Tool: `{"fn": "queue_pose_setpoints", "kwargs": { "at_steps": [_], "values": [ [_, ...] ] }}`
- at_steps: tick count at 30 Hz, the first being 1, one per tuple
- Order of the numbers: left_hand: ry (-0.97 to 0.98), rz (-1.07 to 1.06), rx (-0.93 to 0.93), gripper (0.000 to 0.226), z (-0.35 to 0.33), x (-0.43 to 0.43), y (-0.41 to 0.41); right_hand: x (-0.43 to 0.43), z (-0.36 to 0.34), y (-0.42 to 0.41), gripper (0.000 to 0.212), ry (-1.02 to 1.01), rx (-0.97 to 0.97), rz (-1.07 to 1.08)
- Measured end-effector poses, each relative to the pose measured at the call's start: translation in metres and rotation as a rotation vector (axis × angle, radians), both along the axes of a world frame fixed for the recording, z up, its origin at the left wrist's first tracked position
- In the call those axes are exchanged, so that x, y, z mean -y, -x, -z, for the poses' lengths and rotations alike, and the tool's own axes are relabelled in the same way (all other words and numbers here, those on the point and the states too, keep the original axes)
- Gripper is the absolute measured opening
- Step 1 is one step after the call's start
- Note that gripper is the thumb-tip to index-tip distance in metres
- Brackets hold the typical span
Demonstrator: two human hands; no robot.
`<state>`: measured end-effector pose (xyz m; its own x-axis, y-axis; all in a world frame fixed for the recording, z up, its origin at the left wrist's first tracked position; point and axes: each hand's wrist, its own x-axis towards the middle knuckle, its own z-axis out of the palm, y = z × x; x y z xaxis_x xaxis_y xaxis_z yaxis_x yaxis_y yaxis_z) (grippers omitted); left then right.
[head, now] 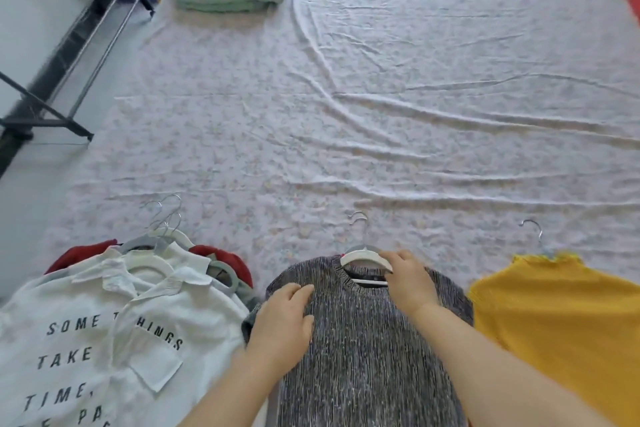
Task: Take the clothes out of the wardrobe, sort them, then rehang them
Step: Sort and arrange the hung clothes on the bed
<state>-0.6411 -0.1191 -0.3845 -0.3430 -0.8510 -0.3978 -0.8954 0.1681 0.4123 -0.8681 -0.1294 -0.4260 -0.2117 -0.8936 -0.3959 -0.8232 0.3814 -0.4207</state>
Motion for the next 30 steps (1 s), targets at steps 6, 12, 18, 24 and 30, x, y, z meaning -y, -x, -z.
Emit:
{"fn": "queue_pose_setpoints", "kwargs": {
  "at_steps": [6,12,18,24,30],
  "values": [
    [-0.061,-0.034,0.017,0.049,0.001,-0.019,-0.024,-0.039,-0.006,-0.025,0.042,-0.081,0.011,-0.109],
    [-0.059,-0.112,0.046,0.048,-0.033,-0.026,-0.068,-0.06,-0.038,-0.076,0.042,-0.102,0.079,-0.179],
    [-0.015,-0.165,0.108,0.045,-0.06,-0.029,-0.143,-0.049,-0.063,-0.158,0.039,-0.04,0.09,-0.301],
    [0.008,-0.226,0.066,0.046,-0.051,-0.011,-0.233,-0.015,-0.063,-0.262,0.035,-0.009,0.092,-0.339],
    [0.04,-0.214,0.041,0.045,-0.026,0.023,-0.305,0.034,-0.028,-0.36,0.039,0.002,0.089,-0.371]
  ]
}}
